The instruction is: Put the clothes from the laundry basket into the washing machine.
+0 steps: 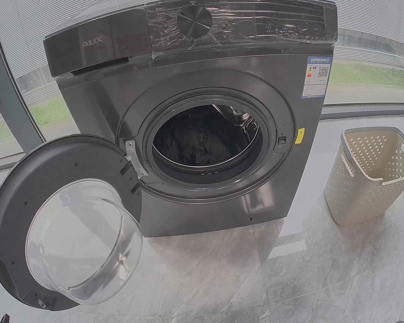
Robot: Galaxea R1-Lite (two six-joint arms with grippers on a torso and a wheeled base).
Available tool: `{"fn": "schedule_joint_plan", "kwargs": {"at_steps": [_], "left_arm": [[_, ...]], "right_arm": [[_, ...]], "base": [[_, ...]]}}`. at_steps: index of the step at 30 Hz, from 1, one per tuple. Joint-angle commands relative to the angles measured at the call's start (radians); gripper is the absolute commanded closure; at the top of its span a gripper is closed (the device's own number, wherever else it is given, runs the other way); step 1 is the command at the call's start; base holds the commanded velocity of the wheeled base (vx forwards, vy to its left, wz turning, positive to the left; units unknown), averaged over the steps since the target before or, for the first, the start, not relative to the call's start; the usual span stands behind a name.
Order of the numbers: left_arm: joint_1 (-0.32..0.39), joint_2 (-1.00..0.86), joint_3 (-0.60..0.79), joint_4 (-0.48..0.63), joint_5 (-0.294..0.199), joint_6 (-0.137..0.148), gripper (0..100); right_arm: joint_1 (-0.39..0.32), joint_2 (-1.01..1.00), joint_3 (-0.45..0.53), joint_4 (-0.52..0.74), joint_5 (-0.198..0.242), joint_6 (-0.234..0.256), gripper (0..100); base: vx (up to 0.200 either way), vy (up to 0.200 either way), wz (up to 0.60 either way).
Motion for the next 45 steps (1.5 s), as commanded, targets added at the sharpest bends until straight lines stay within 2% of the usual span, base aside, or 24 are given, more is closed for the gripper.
{"fn": "schedule_joint_plan", "kwargs": {"at_steps": [1, 4, 10, 16, 19, 34, 45], "left_arm": [[0.001, -0.011, 0.016, 0.000, 0.000, -0.001, 0], [0.001, -0.011, 0.016, 0.000, 0.000, 0.000, 0], [0.001, -0.011, 0.016, 0.002, 0.000, -0.001, 0], [0.001, -0.011, 0.016, 0.002, -0.002, -0.001, 0], [-0.001, -0.011, 0.016, 0.002, -0.002, -0.003, 0], [-0.002, -0.011, 0.016, 0.000, -0.008, -0.006, 0], [-0.002, -0.011, 0.016, 0.000, -0.008, -0.006, 0]], "right_arm": [[0.001, -0.010, 0.010, -0.005, 0.004, -0.011, 0], [0.001, -0.010, 0.010, -0.010, 0.005, -0.011, 0], [0.001, -0.010, 0.010, -0.010, 0.005, -0.013, 0], [0.001, -0.010, 0.010, -0.010, 0.005, -0.013, 0], [0.001, -0.010, 0.010, -0.010, 0.005, -0.013, 0], [0.001, -0.010, 0.012, -0.010, 0.007, -0.013, 0], [0.001, -0.010, 0.010, -0.010, 0.007, -0.013, 0]], "base": [[0.000, 0.000, 0.00], [0.000, 0.000, 0.00], [-0.200, 0.000, 0.00], [0.000, 0.000, 0.00], [0.000, 0.200, 0.00], [-0.200, 0.200, 0.00], [-0.055, 0.000, 0.00]]}}
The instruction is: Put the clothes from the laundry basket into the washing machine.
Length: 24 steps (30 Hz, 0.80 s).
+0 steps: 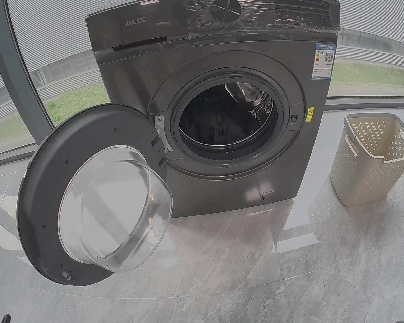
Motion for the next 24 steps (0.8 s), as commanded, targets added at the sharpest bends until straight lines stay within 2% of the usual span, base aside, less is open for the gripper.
{"fn": "schedule_joint_plan", "kwargs": {"at_steps": [1, 4, 24], "left_arm": [[0.000, -0.013, 0.016, 0.000, 0.002, 0.001, 0], [0.000, -0.013, 0.016, -0.001, -0.001, -0.004, 0], [0.000, -0.013, 0.016, -0.001, -0.001, -0.002, 0]], "right_arm": [[-0.001, -0.012, 0.007, 0.000, 0.000, 0.000, 0], [-0.001, -0.012, 0.007, 0.000, 0.000, 0.000, 0], [-0.001, -0.012, 0.007, 0.000, 0.000, 0.000, 0]], "base": [[0.000, 0.000, 0.00], [0.000, 0.000, 0.00], [0.000, 0.200, 0.00]]}}
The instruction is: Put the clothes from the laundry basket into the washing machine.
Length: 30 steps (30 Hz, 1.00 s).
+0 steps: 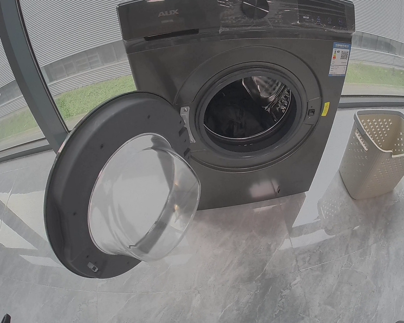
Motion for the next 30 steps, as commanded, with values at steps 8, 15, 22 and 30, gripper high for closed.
{"fn": "schedule_joint_plan", "kwargs": {"at_steps": [8, 15, 22, 30], "left_arm": [[0.000, -0.014, 0.016, -0.001, 0.001, 0.003, 0], [0.005, -0.014, 0.004, -0.016, 0.002, 0.042, 0], [-0.067, 0.204, -0.288, -0.025, -0.048, -0.008, 0], [-0.221, 0.628, -0.265, -0.200, -0.088, -0.021, 0]], "right_arm": [[0.000, -0.013, 0.007, 0.000, 0.000, 0.000, 0], [0.000, -0.013, 0.007, 0.000, 0.000, 0.000, 0], [0.000, -0.013, 0.007, 0.000, 0.000, 0.000, 0], [0.000, -0.013, 0.007, 0.000, 0.000, 0.000, 0]], "base": [[0.000, 0.100, 0.00], [0.000, 0.000, 0.00], [0.000, 0.000, 0.00], [0.000, 0.000, 0.00]]}}
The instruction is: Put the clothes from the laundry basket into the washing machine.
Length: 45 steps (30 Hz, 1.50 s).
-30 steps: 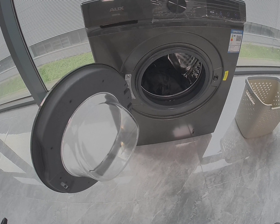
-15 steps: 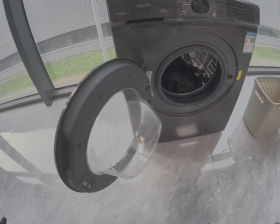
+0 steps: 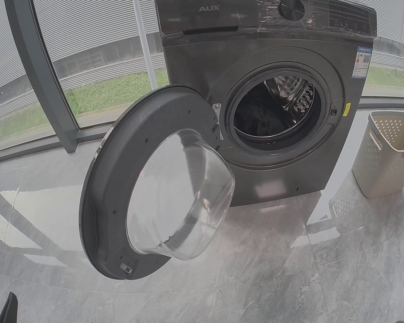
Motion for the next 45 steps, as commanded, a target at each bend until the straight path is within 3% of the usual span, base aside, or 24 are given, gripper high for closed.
{"fn": "schedule_joint_plan", "kwargs": {"at_steps": [1, 6, 11, 17, 23, 27, 28, 32, 35, 40, 45], "left_arm": [[-0.130, 0.427, -0.021, -0.138, -0.042, -0.027, 0], [-0.124, 0.640, -0.070, -0.248, -0.085, -0.030, 0], [-0.130, 0.787, -0.090, -0.368, -0.093, -0.027, 0], [-0.137, 0.916, -0.115, -0.431, -0.143, -0.021, 0], [-0.140, 1.024, -0.130, -0.529, -0.150, -0.024, 0], [-0.182, 1.044, -0.124, -0.587, -0.179, -0.027, 0], [-0.229, 1.045, -0.126, -0.618, -0.202, -0.036, 0], [-0.308, 1.050, -0.133, -0.624, -0.202, -0.057, 0], [-0.390, 1.047, -0.150, -0.626, -0.202, -0.096, 0], [-0.504, 1.001, -0.147, -0.626, -0.197, -0.188, 0], [-0.510, 0.993, -0.139, -0.626, -0.180, -0.182, 0]], "right_arm": [[0.000, -0.014, 0.007, 0.000, 0.000, 0.000, 0], [0.000, -0.014, 0.007, 0.000, 0.000, 0.000, 0], [0.000, -0.014, 0.007, 0.000, 0.000, 0.000, 0], [0.000, -0.014, 0.007, 0.000, 0.000, 0.000, 0], [0.000, -0.014, 0.007, 0.000, 0.000, 0.000, 0], [0.000, -0.014, 0.007, 0.000, 0.000, 0.000, 0], [0.000, -0.014, 0.007, 0.000, 0.000, 0.000, 0], [0.000, -0.014, 0.007, 0.000, 0.000, 0.000, 0], [0.000, -0.014, 0.007, 0.000, 0.000, 0.000, 0], [0.000, -0.014, 0.007, 0.000, 0.000, 0.000, 0], [0.000, -0.014, 0.007, 0.000, -0.001, 0.000, 0]], "base": [[0.000, 0.000, 0.00], [0.000, 0.000, 0.00], [0.000, 0.000, 0.00], [0.000, 0.000, 0.00], [0.000, 0.000, 0.00], [0.000, 0.000, 0.00], [0.000, 0.000, 0.00], [0.000, 0.000, 0.00], [0.000, 0.000, 0.00], [0.000, 0.000, 0.00], [0.000, 0.000, 0.00]]}}
